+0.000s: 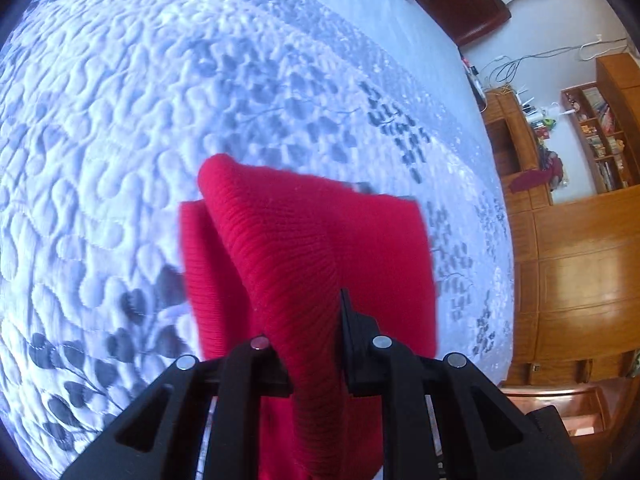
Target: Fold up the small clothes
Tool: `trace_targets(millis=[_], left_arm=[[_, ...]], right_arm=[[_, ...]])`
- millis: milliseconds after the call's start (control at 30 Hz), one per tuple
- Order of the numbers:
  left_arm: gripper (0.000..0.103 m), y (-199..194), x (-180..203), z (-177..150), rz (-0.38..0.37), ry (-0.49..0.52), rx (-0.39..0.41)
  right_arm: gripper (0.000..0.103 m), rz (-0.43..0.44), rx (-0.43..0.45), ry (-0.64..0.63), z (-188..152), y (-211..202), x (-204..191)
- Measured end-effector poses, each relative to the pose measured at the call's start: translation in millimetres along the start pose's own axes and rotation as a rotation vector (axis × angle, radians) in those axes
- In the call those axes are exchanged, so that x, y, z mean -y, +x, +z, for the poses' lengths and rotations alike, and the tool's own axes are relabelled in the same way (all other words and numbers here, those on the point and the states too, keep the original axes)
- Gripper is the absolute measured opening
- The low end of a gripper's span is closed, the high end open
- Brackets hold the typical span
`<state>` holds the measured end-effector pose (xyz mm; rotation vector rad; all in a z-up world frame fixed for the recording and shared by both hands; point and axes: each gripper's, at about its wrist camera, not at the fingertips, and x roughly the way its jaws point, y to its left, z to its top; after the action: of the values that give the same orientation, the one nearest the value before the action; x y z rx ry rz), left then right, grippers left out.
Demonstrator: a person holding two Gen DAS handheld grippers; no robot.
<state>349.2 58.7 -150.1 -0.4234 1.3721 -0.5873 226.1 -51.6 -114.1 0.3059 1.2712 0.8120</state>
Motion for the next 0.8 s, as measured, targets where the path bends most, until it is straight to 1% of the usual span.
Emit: trace_targets(millis=[133, 200, 233, 267, 300, 333, 367, 433, 533, 600, 667, 700, 733, 800], left_arm=[[0.018, 13.9, -17.5, -6.2, 0.011, -0.014, -0.018], [0.019, 18.5, -21.1, -11.1, 0.015, -0.003, -0.017], [0.022, 18.2, -21.6, -12.8, 0.014, 0.001, -0.009], [0.024, 16.2, -21.7, -15.1, 0.013, 0.002, 0.0], [0.027, 14.3, -21.2, -17.6, 0.011, -0.001, 0.004], [0.033, 12.0, -20.9, -20.8, 0.01, -0.002, 0.003], [0.042, 8.7, -19.8, -26.3, 0.009, 0.001, 0.003], [0.049, 3.7, -17.4, -39.2, 0.018, 0.014, 0.002], [0.049, -1.0, -16.1, -65.2, 0.011, 0.011, -0.006], [0.05, -3.5, -14.2, -85.0, -0.001, 0.009, -0.012], [0.052, -4.8, -12.4, -105.3, -0.005, 0.01, -0.019], [0.053, -4.4, -11.2, -112.7, -0.002, 0.014, -0.02], [0.053, -4.0, -10.0, -120.5, 0.007, 0.02, -0.022], [0.052, -4.0, -9.5, -133.3, 0.034, 0.024, -0.023]], right_arm=[[0.009, -0.037, -0.046, 0.022, -4.2, 26.5, 8.9], [0.014, -0.037, -0.059, 0.041, -6.2, 33.4, 14.5], [0.016, -0.031, -0.056, 0.042, -6.7, 32.1, 14.3], [0.025, -0.023, -0.053, 0.041, -7.9, 28.1, 13.8], [0.036, -0.018, -0.045, 0.039, -9.1, 19.6, 13.9], [0.04, -0.023, -0.036, 0.037, -9.8, 12.9, 14.0], [0.045, -0.031, -0.023, 0.031, -12.2, 1.1, 14.6], [0.045, -0.045, -0.003, 0.025, -18.4, -20.8, 17.4], [0.047, -0.102, 0.049, 0.061, -33.5, -60.6, 32.7], [0.053, -0.149, 0.084, 0.106, -46.3, -84.0, 46.9], [0.058, -0.223, 0.096, 0.168, -62.2, -103.7, 67.0], [0.058, -0.241, 0.095, 0.185, -66.6, -107.6, 73.5], [0.058, -0.251, 0.093, 0.215, -73.2, -111.1, 83.4], [0.057, -0.221, 0.075, 0.293, -88.9, -109.4, 99.7]])
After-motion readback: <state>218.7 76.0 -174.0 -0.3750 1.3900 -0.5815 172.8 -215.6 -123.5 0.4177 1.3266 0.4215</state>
